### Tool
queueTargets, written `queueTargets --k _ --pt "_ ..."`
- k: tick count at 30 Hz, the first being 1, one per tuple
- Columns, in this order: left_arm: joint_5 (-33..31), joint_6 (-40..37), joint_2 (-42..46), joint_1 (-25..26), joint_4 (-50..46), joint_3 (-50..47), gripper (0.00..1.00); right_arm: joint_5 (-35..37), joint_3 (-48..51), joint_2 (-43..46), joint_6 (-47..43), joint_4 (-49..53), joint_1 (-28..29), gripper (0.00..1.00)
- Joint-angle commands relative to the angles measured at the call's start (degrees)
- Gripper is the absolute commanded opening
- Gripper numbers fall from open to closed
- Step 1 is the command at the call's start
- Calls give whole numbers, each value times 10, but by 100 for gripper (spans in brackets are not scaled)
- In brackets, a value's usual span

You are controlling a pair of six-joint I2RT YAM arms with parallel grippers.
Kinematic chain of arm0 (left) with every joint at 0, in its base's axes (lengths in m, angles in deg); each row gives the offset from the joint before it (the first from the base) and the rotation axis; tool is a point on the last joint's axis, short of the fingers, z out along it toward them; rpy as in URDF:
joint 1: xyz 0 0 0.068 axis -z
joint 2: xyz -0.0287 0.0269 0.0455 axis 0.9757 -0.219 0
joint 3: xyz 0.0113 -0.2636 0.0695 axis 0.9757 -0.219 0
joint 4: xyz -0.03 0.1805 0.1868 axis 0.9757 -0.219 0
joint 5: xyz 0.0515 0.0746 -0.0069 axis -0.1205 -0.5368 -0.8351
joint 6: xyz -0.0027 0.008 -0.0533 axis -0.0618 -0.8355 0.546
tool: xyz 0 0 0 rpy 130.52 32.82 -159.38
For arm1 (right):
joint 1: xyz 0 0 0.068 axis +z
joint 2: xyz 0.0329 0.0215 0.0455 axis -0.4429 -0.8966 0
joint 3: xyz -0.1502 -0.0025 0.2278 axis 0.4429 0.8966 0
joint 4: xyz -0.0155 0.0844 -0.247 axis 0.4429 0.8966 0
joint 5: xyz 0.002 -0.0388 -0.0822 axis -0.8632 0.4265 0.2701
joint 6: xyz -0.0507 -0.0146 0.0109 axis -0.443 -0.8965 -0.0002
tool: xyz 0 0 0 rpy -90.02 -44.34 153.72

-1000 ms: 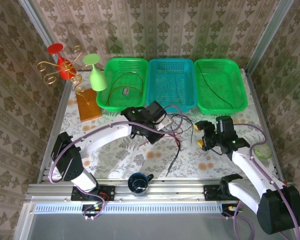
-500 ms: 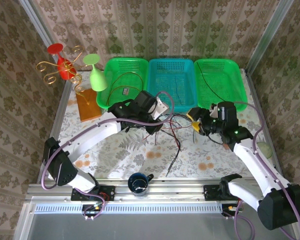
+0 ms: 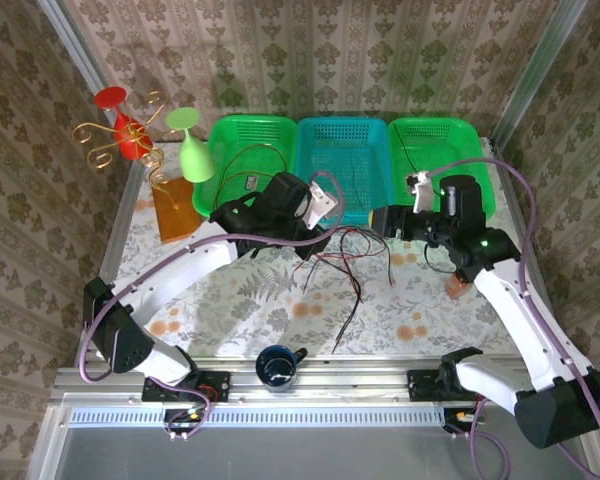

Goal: Untangle the cables

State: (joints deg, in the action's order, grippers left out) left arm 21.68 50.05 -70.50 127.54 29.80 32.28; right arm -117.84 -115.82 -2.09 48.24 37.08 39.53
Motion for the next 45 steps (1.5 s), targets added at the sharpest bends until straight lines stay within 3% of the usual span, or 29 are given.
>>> queueTargets --k 1,10,21,25,31,39,45 --pt "12 0 10 -3 9 16 0 8 -36 -29 -63 20 18 63" --pt "14 -1 8 -2 6 20 0 4 -64 -100 -51 -4 66 69" --pt "16 1 12 -1 0 26 0 40 -78 -157 -47 -21 67 61" --pt "16 -1 14 -1 -3 27 0 77 -79 -156 -38 -39 65 46" --pt "8 -14 12 0 -7 43 0 93 -88 -137 -47 -38 65 2" --pt "-34 -60 -3 -1 -34 122 0 170 -124 -62 -73 -35 58 0" --pt "-108 -125 -17 -4 -101 201 0 185 -180 -33 -76 -36 51 0"
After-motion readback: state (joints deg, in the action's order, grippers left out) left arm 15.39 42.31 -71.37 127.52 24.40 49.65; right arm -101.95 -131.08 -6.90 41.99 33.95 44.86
